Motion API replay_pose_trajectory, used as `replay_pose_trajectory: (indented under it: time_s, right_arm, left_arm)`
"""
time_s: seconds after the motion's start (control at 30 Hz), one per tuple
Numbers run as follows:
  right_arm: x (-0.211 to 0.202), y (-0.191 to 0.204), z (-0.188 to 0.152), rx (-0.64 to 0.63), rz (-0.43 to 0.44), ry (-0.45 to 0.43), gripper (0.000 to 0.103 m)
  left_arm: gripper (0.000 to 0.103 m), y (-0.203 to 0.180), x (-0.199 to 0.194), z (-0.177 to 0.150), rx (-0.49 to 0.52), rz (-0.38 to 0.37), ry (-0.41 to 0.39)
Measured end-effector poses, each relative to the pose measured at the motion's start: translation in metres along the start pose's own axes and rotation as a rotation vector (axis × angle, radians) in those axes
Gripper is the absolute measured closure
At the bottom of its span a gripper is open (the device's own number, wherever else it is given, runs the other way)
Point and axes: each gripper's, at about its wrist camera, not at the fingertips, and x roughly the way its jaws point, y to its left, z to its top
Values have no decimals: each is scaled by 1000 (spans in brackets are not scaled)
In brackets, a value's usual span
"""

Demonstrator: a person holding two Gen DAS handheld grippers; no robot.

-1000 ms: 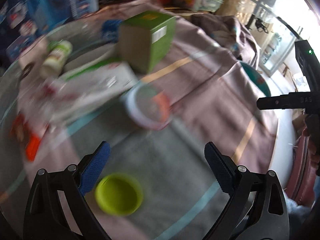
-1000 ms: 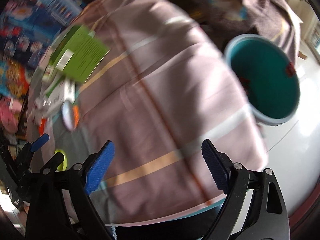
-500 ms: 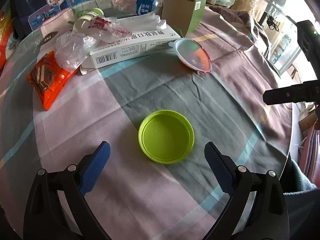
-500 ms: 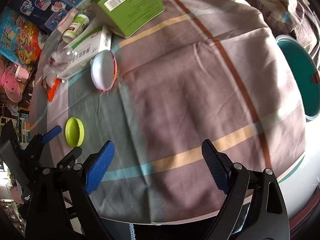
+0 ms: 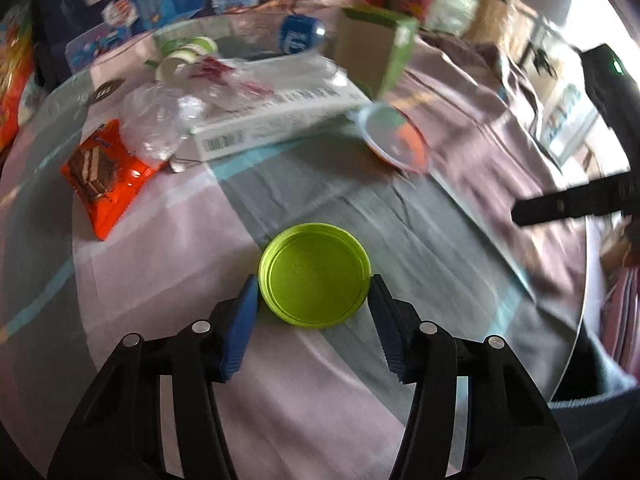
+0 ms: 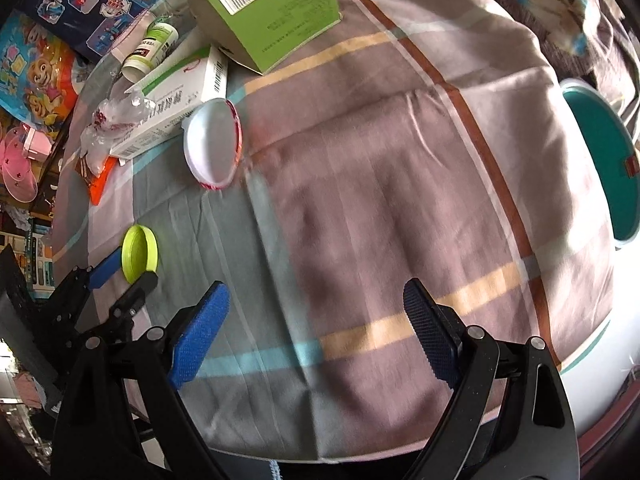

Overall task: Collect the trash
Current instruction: 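Return to the table, grasp the green round lid with the left tool while the right grasps another clear lid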

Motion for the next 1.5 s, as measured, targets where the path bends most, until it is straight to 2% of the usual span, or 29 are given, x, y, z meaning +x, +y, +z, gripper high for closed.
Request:
replay_pose_trajectory:
  time_s: [0.1,0.57,0.9,0.97,1.03,1.3,1.5]
  right_arm:
    - [3,16,13,-37,-9,-10,18]
    - [43,78,67,-158,-38,16,18]
    - [53,82,77,-187,-71,-4,19]
    - [53,82,76,-208,-84,-18,32]
    - [52,81,74,-223,-109,-40,57]
    - [24,49,66,-173,-31,-78,57]
    - [-2,13,54,-102,14,-104,57]
  left_arm:
    - [47,13,2,10,-57,-28,-6]
    - [47,53,5,30,-153,-58,7]
    - [47,55,7,37,-156,-71,26]
    - [47,53,7,38,-150,-70,31]
    - [47,51,8,38,-147,-69,34]
    - [47,35,8,44,-132,-80,34]
    - [47,4,8,59,-70,-97,22]
